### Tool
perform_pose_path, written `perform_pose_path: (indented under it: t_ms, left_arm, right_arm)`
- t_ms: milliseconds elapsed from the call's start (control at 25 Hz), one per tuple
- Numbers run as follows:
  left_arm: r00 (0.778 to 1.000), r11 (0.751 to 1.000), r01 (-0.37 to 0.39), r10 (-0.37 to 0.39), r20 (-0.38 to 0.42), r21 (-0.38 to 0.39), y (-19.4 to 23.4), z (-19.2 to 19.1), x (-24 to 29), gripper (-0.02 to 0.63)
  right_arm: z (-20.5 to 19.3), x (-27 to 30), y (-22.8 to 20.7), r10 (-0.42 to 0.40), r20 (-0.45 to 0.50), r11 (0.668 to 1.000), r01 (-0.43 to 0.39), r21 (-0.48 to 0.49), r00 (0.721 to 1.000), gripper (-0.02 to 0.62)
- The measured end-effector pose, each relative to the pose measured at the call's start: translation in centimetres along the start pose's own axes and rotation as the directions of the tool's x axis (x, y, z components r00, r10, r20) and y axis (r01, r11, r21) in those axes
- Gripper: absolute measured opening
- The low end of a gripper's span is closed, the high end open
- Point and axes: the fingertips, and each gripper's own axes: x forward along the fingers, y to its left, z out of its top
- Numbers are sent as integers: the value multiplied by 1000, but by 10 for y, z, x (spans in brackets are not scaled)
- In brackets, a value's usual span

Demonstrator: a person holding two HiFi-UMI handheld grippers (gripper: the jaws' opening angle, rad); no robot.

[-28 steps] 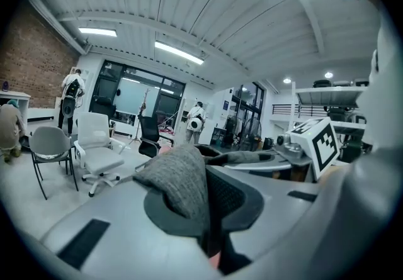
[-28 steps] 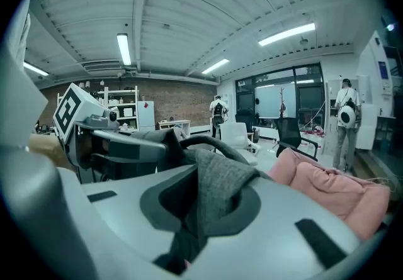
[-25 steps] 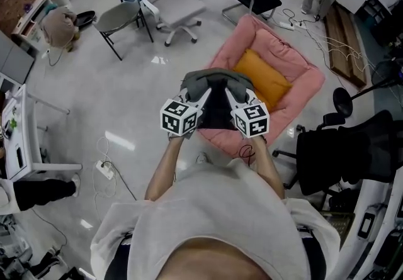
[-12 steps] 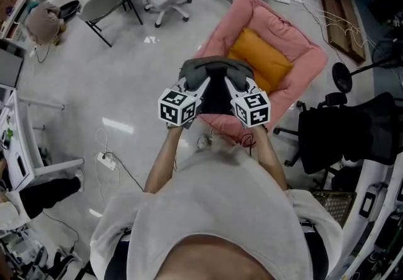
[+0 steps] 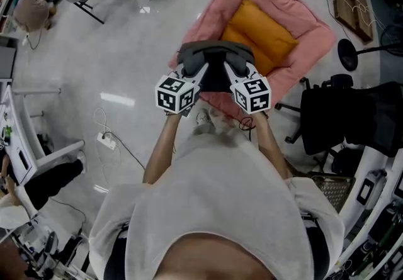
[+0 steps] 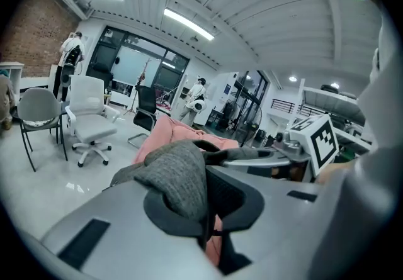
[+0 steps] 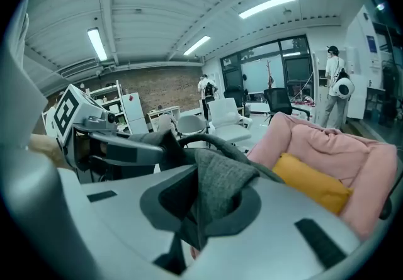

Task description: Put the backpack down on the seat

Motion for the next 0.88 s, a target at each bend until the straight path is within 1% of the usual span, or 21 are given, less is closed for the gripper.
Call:
perform_pose_path:
  t_ms: [520, 880]
  left_arm:
    - [992, 995, -33, 22, -125, -93, 29, -34, 66, 31]
    - [984, 993, -33, 13, -178, -110, 44, -52, 99, 31]
  right_arm:
    - [-42, 43, -56, 44, -94, 994, -34, 104, 995, 32]
    - [-66, 68, -85, 65, -152, 989, -44, 139, 986, 34]
